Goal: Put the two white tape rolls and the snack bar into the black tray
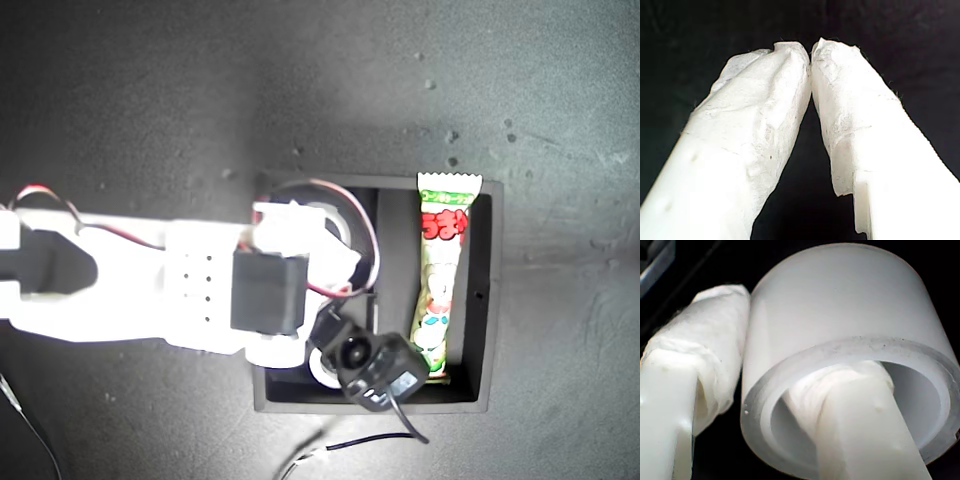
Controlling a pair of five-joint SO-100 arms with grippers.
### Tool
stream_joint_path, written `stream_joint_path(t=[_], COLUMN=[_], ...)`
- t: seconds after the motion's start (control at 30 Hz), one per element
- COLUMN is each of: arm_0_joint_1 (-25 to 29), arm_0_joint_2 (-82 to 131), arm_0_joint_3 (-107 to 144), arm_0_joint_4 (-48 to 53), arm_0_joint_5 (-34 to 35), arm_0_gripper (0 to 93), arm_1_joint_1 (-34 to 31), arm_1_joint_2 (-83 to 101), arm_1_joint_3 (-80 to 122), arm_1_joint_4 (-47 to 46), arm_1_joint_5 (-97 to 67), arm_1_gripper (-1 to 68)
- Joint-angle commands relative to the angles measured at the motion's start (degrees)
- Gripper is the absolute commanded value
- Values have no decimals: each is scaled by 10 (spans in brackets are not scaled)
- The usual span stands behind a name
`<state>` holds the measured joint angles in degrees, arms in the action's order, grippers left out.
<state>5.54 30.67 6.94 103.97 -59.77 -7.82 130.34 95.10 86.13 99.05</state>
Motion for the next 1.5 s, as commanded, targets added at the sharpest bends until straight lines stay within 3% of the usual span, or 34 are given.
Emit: stream_joint_path(t=[0.0, 0.1, 0.27, 0.4, 0.53, 0.57, 0.67, 0.77, 0.87, 1.0, 1.2, 1.37, 1.47], arm_0_joint_1=[-11, -10, -11, -25, -39, -42, -47, -47, -44, -8, 60, 55, 40], arm_0_joint_2=[-14, -4, 87, 224, 439, 497, 693, 964, 1263, 1513, 1633, 1632, 1631], arm_0_joint_3=[-47, -43, -5, 75, 243, 302, 526, 855, 1170, 1415, 1608, 1682, 1729], arm_0_joint_4=[10, 10, 11, 11, 11, 11, -12, -146, -278, -299, -304, -334, -322], arm_0_joint_5=[-10, -11, -10, -11, -23, -30, -62, -76, -77, -130, -199, -168, -191], arm_0_gripper=[23, 90, 127, 119, 27, 9, 1, 3, 2, 1, 0, 4, 17], arm_1_joint_1=[-21, -24, 5, 26, 52, 61, 99, 117, 142, 160, 166, 151, 134], arm_1_joint_2=[109, 192, 279, 281, 330, 380, 453, 461, 461, 461, 461, 461, 461], arm_1_joint_3=[254, 417, 599, 662, 795, 836, 838, 838, 838, 838, 839, 839, 839], arm_1_joint_4=[-141, -257, -357, -398, -490, -489, -360, -291, -280, -275, -173, -165, -165], arm_1_joint_5=[32, 18, -35, -80, -114, -113, -140, -121, -147, -178, -149, -234, -246], arm_1_gripper=[-6, -6, -6, -6, -7, -7, -7, -5, -2, -3, -2, -1, 0])
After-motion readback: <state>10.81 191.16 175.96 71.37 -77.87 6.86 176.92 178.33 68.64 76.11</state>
